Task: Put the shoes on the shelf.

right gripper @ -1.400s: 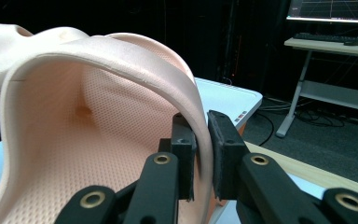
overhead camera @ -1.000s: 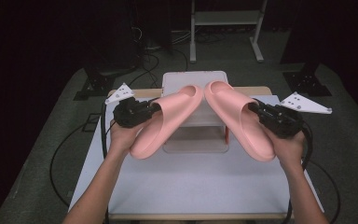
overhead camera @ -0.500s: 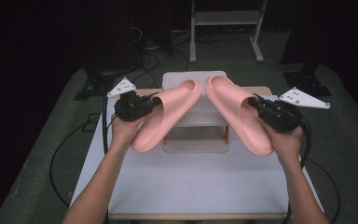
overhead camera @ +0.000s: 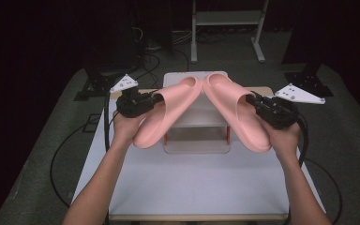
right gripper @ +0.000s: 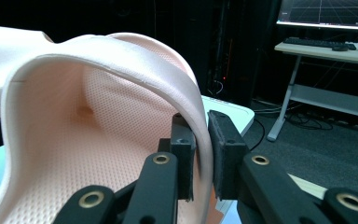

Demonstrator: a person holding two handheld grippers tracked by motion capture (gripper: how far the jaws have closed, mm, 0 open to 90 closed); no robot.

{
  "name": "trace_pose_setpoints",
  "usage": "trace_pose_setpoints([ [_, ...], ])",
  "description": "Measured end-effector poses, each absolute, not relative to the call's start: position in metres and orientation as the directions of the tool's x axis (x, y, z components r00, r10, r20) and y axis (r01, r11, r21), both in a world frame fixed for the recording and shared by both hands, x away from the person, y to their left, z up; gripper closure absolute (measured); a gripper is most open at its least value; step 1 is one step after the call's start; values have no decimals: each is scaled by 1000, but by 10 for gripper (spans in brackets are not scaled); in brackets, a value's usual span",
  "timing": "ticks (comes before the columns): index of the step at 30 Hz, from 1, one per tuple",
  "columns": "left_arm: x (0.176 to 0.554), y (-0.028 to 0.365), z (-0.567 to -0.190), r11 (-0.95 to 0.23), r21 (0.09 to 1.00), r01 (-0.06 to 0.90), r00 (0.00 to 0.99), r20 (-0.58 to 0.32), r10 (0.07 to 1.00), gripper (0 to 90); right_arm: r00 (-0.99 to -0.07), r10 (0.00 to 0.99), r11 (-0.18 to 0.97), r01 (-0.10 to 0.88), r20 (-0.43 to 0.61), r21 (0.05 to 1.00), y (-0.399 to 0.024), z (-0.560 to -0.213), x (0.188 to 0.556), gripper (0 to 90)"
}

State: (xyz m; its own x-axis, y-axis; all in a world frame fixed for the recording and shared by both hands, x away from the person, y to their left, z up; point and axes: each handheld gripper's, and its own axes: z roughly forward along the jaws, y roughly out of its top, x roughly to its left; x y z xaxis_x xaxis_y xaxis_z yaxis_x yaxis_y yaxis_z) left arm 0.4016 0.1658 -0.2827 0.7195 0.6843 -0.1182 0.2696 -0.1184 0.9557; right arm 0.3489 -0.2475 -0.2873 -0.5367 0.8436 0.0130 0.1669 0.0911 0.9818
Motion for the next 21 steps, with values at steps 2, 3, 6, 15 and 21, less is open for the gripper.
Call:
trace_pose_setpoints([
  [2, 403, 165, -281, -119, 955, 272, 716, -118, 688, 762, -534, 845, 92, 168, 12, 981, -247, -287, 351, 805],
  [3, 404, 165, -281, -118, 955, 273, 714, -119, 690, 761, -532, 847, 93, 172, 13, 981, -247, -287, 352, 805],
  [6, 407, 164, -280, -121, 954, 274, 711, -117, 694, 761, -530, 848, 93, 176, 14, 980, -247, -287, 354, 805],
  [15, 414, 163, -280, -118, 950, 289, 693, -122, 711, 759, -514, 858, 95, 196, 20, 976, -243, -286, 365, 804],
  [21, 419, 163, -278, -112, 949, 293, 683, -126, 720, 757, -501, 865, 87, 199, 25, 976, -240, -286, 370, 804],
])
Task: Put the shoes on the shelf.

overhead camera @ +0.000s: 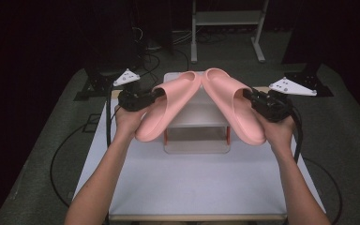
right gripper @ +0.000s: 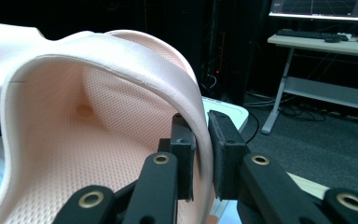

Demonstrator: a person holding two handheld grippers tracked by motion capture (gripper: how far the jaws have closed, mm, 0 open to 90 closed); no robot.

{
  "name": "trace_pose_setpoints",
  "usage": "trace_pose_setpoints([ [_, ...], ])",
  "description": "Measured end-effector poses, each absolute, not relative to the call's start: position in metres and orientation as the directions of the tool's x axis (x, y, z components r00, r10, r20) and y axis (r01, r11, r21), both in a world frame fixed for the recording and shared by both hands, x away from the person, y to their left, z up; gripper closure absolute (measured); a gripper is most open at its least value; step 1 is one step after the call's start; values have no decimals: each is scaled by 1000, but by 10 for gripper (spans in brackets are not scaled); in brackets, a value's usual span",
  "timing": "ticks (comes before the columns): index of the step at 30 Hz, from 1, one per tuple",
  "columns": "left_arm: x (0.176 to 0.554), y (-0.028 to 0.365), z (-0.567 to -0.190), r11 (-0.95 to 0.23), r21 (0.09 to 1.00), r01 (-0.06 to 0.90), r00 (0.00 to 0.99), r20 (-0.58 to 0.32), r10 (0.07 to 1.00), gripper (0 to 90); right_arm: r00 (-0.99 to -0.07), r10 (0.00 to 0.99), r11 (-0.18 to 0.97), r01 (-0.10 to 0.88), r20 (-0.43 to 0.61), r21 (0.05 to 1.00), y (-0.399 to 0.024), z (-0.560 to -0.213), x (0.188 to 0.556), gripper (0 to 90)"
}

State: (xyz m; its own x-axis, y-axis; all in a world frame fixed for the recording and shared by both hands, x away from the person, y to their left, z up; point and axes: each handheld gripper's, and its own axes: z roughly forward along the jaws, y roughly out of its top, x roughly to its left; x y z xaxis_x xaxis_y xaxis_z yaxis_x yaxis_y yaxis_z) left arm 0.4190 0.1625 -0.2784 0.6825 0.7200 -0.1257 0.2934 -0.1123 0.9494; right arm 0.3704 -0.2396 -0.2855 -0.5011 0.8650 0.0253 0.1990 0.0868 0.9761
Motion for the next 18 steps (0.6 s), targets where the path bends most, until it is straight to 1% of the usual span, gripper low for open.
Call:
trace_pose_setpoints([
  [13, 432, 162, -280, -94, 942, 323, 650, -149, 746, 752, -483, 875, 81, 228, 40, 970, -232, -288, 387, 802],
  [18, 435, 160, -279, -99, 940, 326, 643, -144, 752, 750, -475, 879, 83, 232, 38, 969, -230, -288, 391, 802],
])
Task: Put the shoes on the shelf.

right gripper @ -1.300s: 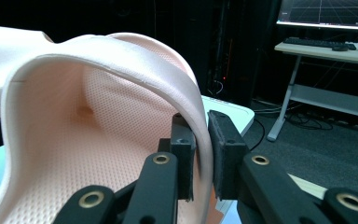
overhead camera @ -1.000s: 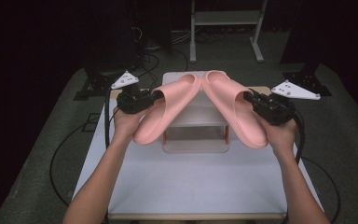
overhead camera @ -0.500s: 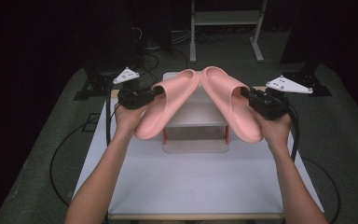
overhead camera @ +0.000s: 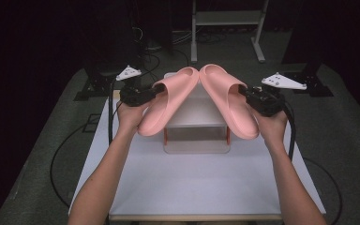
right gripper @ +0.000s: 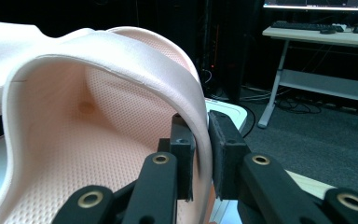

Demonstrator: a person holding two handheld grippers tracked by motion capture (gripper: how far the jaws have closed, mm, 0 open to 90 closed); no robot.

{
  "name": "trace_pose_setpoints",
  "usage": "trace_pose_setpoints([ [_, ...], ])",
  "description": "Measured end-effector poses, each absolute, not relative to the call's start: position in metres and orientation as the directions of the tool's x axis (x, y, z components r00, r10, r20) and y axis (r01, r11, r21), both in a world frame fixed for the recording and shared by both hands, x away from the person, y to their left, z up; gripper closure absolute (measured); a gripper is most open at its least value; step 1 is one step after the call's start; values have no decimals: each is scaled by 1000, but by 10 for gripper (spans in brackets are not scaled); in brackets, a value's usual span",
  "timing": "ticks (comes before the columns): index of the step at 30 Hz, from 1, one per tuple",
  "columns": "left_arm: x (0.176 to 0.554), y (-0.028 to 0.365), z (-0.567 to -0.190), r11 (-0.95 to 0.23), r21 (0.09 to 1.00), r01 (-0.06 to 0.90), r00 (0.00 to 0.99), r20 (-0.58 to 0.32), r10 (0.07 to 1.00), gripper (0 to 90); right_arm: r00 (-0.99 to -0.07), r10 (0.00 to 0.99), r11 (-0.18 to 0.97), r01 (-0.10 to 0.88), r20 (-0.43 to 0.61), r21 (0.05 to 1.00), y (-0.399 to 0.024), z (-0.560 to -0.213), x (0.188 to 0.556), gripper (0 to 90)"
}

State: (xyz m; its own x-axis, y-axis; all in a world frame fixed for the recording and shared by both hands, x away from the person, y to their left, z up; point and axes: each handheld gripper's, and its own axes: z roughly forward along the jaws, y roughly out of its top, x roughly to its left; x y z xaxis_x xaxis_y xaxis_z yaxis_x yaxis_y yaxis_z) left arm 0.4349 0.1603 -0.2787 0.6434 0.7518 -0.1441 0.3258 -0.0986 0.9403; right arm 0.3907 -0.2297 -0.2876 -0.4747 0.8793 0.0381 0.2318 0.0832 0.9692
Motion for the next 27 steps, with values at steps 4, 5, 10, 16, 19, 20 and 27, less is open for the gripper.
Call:
trace_pose_setpoints([
  [4, 436, 159, -277, -100, 940, 326, 641, -142, 754, 747, -472, 881, 82, 235, 40, 969, -230, -288, 392, 801],
  [5, 437, 158, -276, -103, 940, 326, 639, -139, 757, 745, -470, 882, 78, 235, 43, 969, -230, -288, 393, 801],
  [10, 439, 156, -276, -101, 940, 327, 636, -139, 759, 740, -463, 885, 71, 236, 49, 969, -230, -288, 394, 797],
  [16, 442, 155, -276, -89, 938, 334, 626, -150, 765, 732, -458, 887, 69, 241, 51, 968, -230, -288, 396, 791],
  [19, 443, 154, -276, -87, 938, 335, 622, -151, 768, 726, -458, 888, 68, 240, 51, 968, -229, -288, 397, 787],
  [20, 443, 154, -276, -87, 938, 335, 622, -151, 768, 725, -458, 888, 68, 240, 51, 968, -229, -288, 397, 787],
  [27, 444, 153, -277, -75, 937, 341, 611, -160, 776, 715, -455, 889, 63, 248, 58, 967, -226, -288, 399, 780],
])
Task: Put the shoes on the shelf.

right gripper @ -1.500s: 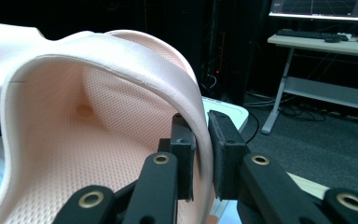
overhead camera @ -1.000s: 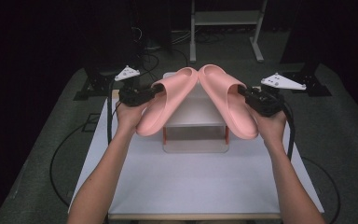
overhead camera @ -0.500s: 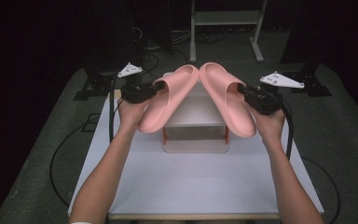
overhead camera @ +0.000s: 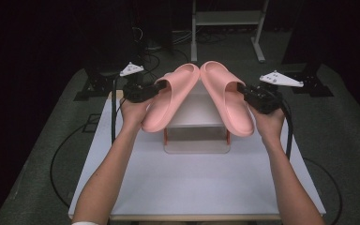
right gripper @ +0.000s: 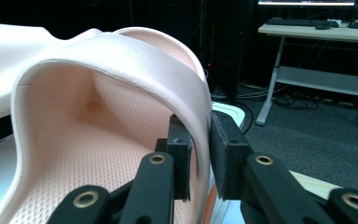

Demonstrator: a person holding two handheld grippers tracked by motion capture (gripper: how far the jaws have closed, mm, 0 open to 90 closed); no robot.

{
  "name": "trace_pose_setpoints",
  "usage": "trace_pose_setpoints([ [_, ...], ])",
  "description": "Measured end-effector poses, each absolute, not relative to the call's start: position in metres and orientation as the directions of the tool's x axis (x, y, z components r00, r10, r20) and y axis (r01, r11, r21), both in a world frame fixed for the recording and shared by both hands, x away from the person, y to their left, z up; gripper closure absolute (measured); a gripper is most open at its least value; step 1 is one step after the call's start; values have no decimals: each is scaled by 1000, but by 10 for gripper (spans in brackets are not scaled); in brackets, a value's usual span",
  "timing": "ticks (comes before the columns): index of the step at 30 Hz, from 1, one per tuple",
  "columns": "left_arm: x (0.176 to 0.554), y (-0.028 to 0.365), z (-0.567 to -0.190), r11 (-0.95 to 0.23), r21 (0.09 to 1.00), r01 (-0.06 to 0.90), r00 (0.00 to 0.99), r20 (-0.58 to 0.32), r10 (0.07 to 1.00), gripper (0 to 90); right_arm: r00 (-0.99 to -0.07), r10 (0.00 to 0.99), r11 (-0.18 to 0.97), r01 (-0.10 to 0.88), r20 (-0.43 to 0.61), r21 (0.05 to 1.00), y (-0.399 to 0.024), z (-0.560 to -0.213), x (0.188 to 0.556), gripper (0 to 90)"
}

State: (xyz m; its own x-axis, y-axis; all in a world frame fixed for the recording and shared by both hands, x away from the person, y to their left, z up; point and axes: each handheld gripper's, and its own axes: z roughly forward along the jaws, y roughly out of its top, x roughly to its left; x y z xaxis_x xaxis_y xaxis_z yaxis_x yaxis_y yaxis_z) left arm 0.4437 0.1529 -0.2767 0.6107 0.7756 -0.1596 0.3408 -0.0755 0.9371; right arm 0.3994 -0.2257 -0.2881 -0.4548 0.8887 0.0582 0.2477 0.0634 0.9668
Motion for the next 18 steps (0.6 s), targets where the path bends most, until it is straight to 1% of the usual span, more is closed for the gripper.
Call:
trace_pose_setpoints([
  [7, 444, 151, -277, -75, 937, 341, 606, -158, 780, 696, -454, 889, 65, 251, 58, 966, -223, -289, 401, 768],
  [18, 445, 146, -277, -46, 936, 350, 591, -182, 786, 677, -448, 891, 48, 255, 74, 966, -220, -288, 403, 753],
])
